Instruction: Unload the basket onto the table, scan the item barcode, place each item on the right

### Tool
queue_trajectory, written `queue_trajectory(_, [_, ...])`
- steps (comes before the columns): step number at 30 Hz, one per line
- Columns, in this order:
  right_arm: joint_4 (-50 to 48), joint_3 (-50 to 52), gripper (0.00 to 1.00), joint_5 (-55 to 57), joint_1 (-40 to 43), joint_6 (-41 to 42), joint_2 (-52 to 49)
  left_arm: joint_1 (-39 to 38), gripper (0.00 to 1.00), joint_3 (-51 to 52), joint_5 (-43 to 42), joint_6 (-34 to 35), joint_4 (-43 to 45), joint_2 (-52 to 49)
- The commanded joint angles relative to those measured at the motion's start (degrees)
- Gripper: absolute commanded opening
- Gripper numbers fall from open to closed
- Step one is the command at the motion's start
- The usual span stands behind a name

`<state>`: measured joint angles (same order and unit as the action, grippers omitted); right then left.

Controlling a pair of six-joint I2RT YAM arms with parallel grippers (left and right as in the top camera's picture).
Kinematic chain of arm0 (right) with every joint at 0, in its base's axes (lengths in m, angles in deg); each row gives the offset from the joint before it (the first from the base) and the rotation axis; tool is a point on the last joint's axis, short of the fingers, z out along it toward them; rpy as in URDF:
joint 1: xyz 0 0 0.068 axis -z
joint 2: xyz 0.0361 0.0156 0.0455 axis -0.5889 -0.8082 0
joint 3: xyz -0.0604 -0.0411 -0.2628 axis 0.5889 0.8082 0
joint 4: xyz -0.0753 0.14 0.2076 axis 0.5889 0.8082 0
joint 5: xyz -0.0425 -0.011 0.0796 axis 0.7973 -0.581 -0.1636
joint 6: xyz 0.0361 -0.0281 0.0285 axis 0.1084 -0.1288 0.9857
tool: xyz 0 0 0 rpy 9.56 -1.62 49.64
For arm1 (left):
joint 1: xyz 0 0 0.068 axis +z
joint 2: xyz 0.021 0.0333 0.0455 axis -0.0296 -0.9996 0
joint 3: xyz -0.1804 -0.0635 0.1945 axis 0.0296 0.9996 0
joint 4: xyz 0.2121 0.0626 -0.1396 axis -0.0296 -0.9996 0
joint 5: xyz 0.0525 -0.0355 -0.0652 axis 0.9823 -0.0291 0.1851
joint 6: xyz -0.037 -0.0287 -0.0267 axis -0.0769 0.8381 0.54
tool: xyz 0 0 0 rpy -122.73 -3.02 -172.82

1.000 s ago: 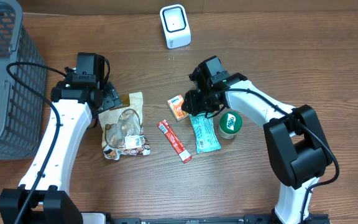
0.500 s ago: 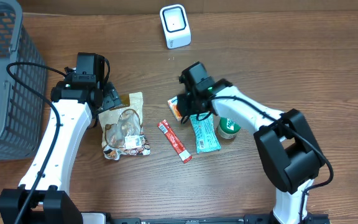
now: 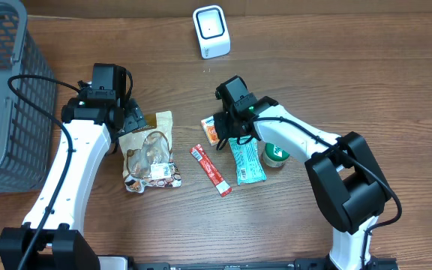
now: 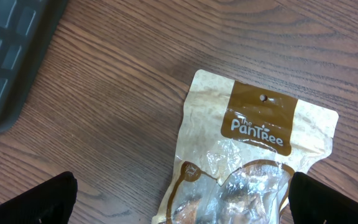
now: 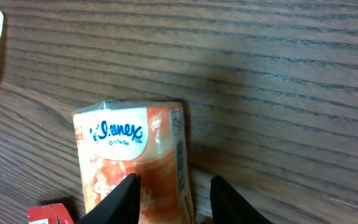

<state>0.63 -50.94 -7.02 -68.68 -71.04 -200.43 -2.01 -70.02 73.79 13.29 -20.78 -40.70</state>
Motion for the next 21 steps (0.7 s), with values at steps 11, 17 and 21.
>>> queue_trajectory(11, [0.46, -0.04, 0.31, -3.1, 0.31, 0.04, -0.17, -0.07, 1.0, -1.01, -0.24, -0.44, -0.13, 1.18])
queue_trajectory(17, [0.66, -0.04, 0.28, -3.08, 0.09, 0.04, -0.2, -0.07, 1.0, -1.01, -0.24, -0.44, -0.13, 1.18])
queue_trajectory(21, [0.76, -0.04, 0.28, -3.06, 0.04, 0.02, -0.31, -0.07, 0.99, -1.01, -0.24, -0.42, -0.13, 1.18])
